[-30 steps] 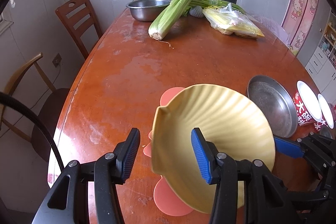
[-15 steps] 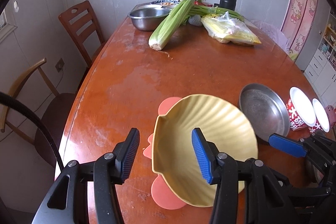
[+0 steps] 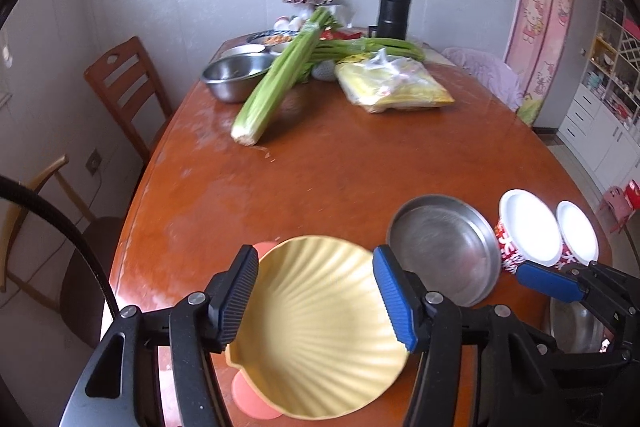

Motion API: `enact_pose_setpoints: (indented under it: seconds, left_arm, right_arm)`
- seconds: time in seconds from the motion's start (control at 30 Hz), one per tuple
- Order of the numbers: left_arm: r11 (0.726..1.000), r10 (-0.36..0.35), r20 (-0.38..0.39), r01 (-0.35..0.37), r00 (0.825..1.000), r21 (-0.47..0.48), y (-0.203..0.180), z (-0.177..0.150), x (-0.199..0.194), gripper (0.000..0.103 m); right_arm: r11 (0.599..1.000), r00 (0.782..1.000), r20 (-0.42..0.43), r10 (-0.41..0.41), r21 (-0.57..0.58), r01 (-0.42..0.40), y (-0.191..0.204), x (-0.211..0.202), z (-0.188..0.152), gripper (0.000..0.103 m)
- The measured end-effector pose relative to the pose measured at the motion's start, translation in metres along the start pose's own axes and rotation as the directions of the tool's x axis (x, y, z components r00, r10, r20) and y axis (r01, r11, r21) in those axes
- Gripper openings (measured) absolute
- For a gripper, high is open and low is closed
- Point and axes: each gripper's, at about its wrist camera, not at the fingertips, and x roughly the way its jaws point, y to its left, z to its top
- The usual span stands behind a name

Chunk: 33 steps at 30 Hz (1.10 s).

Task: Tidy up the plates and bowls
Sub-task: 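Lower the yellow shell plate onto the orange plate and open the left gripper, then reach the left gripper to the steel tray rim and close it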

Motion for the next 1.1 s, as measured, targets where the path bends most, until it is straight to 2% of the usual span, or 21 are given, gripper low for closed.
enact_pose_setpoints:
  seconds: [0.3,0.63,0.8,1.1]
  left_arm:
    - [0.994,-0.059,-0.017,0.061,0.998,0.089,-0.032,0.020,0.011,0.062]
    - [0.977,-0.091,-0.146,0.117,0.985,0.181,-0.063,0.029,0.059,0.062]
    - [0.974,-0.075,-0.217,0.118,0.973,0.193,-0.068,0.031,0.089,0.062]
    - [0.972,-0.048,-0.273,0.108,0.961,0.210,-0.071,0.028,0.116,0.062]
  right_arm:
    - [0.991,1.000,-0.009,-0.012,0.132,0.013,-0.045,-0.014,-0.005,0.059]
    - [0.965,0.996,-0.090,-0.014,0.259,0.037,-0.069,0.005,-0.017,0.059]
    - [0.945,0.990,-0.143,-0.009,0.322,0.055,-0.077,0.025,-0.018,0.059]
    - [0.927,0.979,-0.201,-0.039,0.358,0.111,-0.079,0.051,-0.011,0.059]
